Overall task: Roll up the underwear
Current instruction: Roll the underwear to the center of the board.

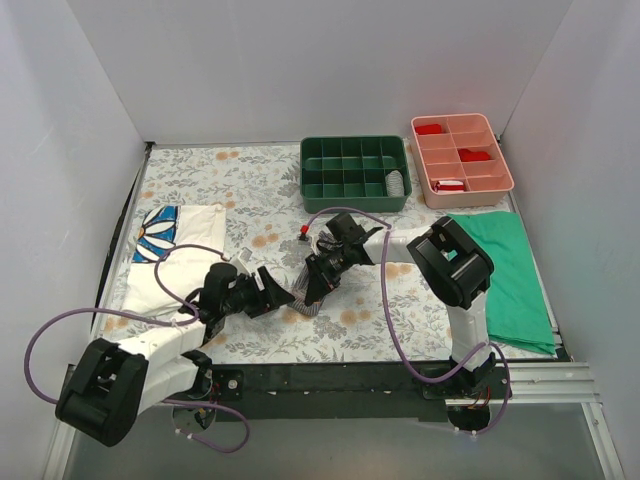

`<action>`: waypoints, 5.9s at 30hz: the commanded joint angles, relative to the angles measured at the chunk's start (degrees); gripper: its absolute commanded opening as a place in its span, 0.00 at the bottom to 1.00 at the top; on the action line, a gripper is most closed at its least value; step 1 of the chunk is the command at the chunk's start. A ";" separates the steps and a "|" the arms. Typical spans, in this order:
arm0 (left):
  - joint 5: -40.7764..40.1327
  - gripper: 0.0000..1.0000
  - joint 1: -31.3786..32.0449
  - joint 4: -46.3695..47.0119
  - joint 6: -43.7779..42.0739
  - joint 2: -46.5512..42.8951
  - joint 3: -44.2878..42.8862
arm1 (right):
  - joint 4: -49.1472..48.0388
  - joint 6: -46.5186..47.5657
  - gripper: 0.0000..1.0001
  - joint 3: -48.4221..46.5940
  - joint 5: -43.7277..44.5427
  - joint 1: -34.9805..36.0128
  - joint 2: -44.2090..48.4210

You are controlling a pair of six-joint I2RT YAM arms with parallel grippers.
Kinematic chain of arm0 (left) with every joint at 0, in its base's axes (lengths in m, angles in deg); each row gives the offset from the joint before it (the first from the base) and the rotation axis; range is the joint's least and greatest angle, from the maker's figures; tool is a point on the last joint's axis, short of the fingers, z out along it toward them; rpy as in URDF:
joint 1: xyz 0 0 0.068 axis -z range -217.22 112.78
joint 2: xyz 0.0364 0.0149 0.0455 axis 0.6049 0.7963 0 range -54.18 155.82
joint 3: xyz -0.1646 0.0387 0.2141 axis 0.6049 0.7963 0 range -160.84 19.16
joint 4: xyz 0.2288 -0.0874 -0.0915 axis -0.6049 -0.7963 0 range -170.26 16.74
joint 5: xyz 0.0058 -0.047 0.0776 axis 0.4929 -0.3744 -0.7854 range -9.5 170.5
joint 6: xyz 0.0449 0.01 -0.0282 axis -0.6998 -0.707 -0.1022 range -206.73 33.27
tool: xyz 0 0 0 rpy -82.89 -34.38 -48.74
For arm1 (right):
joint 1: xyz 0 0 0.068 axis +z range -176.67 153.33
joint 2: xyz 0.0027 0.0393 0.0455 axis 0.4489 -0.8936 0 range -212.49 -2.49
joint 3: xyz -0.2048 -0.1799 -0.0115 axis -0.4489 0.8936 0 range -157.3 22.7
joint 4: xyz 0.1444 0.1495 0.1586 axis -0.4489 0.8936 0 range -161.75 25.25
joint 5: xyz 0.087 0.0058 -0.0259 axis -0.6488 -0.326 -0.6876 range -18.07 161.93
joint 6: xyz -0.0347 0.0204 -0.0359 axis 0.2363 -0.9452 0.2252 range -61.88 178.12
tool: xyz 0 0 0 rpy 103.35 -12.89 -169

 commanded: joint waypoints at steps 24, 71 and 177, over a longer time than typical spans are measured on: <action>0.33 0.44 0.25 16.68 -1.40 17.83 0.77 | 1.46 1.90 0.24 -2.09 1.55 -0.33 -3.61; -5.73 0.00 2.00 -25.51 -6.85 36.20 -28.85 | 1.90 16.67 0.89 6.70 77.75 27.09 23.37; -11.01 0.80 -0.10 -22.08 -1.49 6.59 -18.92 | -25.70 -24.81 0.04 27.53 24.74 7.14 18.80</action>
